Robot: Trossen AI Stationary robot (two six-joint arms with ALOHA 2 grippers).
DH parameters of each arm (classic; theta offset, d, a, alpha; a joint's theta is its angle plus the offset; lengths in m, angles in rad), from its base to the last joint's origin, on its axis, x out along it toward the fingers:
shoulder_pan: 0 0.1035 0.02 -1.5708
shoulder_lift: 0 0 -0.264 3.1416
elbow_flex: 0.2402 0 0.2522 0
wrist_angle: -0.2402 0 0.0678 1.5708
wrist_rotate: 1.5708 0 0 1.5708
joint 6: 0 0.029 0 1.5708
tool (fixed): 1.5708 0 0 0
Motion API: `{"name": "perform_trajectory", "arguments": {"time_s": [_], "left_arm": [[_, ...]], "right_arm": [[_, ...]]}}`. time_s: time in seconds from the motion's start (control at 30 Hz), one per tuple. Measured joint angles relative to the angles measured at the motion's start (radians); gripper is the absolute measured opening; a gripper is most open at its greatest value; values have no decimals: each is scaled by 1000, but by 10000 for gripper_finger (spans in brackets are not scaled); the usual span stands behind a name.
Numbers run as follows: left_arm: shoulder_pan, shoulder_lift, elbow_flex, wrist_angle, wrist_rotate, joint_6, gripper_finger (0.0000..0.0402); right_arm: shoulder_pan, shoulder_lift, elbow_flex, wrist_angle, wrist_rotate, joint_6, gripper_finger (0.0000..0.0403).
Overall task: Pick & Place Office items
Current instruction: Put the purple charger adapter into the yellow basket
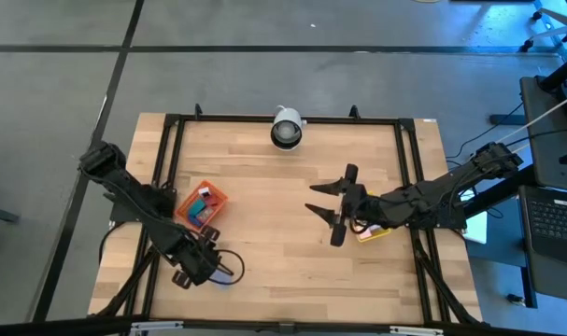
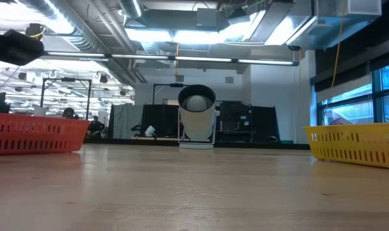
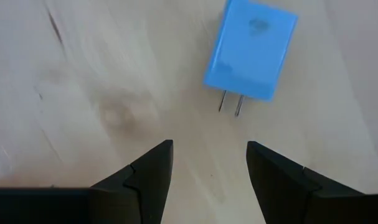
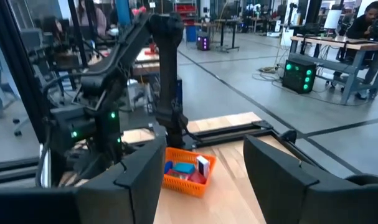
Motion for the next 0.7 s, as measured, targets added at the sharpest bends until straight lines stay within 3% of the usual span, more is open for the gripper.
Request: {"name": "perform_trajectory", "arguments": {"time_s": [0.27,0.47,0.7], "left_arm": [[4,0,1,163,10,83,232],[18,6,1,189,17,85,265],[35,54,1,273,82,92,276]], "right_arm": [[0,0,0,24,0,28,217],[1,0,0,24,0,55,217],[20,0,0,25,0,53,217]]}}
